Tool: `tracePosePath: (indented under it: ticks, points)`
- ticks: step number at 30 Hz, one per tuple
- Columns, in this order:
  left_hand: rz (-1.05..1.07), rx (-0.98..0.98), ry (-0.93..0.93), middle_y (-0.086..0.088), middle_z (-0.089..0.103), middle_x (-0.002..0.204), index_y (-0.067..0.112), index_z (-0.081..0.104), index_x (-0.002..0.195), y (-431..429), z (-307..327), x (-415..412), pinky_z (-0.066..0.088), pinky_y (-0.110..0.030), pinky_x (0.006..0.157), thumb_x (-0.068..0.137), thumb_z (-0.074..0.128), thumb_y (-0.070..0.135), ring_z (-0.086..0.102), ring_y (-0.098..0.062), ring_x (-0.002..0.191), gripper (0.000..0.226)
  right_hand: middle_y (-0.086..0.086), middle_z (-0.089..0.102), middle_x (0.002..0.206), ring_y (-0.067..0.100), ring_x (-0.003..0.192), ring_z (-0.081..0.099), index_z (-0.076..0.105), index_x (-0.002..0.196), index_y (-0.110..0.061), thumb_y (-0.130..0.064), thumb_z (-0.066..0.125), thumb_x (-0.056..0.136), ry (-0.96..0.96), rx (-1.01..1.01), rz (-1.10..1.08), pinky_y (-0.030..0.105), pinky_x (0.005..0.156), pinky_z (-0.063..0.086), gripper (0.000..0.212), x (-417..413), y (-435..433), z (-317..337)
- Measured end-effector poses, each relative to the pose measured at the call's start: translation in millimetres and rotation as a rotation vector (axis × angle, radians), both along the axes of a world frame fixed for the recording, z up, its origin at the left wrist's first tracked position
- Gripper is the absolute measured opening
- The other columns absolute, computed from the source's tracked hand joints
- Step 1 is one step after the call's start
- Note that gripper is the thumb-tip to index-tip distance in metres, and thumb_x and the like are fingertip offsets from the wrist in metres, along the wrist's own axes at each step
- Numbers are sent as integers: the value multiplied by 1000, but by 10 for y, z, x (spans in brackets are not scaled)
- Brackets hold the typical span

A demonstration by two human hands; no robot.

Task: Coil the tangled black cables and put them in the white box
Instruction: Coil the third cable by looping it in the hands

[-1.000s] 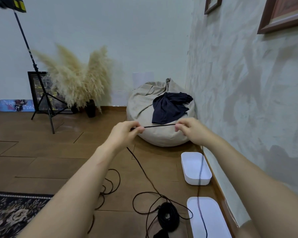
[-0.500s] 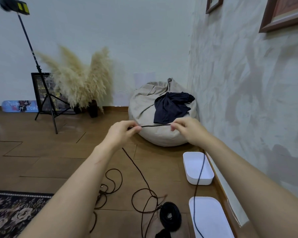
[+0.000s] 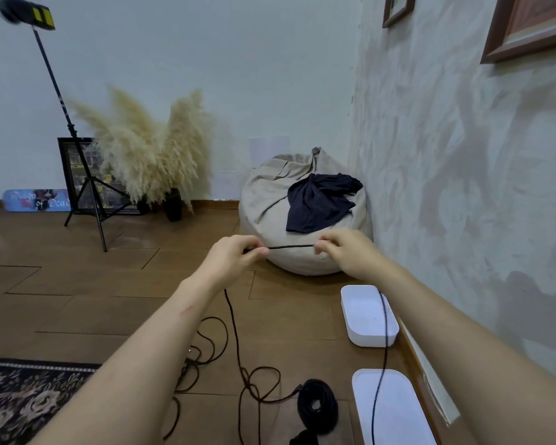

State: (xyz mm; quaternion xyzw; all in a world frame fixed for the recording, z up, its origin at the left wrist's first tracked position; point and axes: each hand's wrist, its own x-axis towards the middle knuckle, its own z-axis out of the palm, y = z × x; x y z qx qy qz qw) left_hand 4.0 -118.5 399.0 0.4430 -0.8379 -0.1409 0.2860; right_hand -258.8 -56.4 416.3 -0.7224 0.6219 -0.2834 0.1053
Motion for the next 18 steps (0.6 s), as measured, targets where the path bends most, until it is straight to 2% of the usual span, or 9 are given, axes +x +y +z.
tracePosePath:
  ticks: [3,6,7,9,11,13,15,18]
  points:
    - [92,40,-27,12,58,67,32,70,86,-84,-53,205,37,-27,58,101,60,45,53,-7,66,23,-8,62,75,19,76,59,62,81,-28,-27,51,104,61,71,-106,31,61,39,26,-190,-4,-35]
    - [61,3,11,11,61,70,33,70,87,-35,-64,63,38,-27,58,101,60,45,54,-6,68,21,-6,68,84,13,78,63,65,103,-27,-30,55,103,-90,207,25,27,65,43,11,-51,20,-86]
    - [22,1,19,11,62,71,32,70,88,14,-55,-45,40,-27,59,101,60,46,55,-5,68,21,-8,68,83,8,77,63,65,109,-27,-33,57,102,-129,214,74,26,67,44,12,39,35,-90]
    - [-47,-27,-21,8,64,73,29,70,88,91,-65,-236,43,-30,64,100,61,46,57,-8,71,23,-12,63,74,3,72,58,65,99,-33,-37,57,103,-93,152,130,26,66,41,10,171,44,-82]
    - [-40,-19,-49,6,64,72,27,70,88,63,-99,-233,43,-31,63,101,59,45,57,-10,70,24,-12,62,77,10,77,57,61,83,-40,-35,54,104,28,33,97,29,66,40,23,183,12,-77]
    - [18,53,-44,7,65,74,27,70,88,-20,-138,-61,42,-31,63,103,57,44,58,-11,72,26,-9,65,85,16,81,58,64,84,-37,-34,51,104,100,-25,-41,34,67,43,24,79,-12,-59]
    - [71,93,-37,10,63,75,30,69,86,-72,-171,99,40,-29,63,103,55,45,58,-11,74,26,-6,64,85,19,78,58,68,91,-30,-33,49,104,151,-9,-161,35,65,42,23,-68,-9,-75]
    - [62,66,-4,13,60,71,30,68,87,-41,-153,64,38,-26,60,104,55,42,54,-5,68,25,-5,66,85,23,83,63,67,97,-27,-34,51,104,131,125,-131,35,68,46,19,-115,-29,-154]
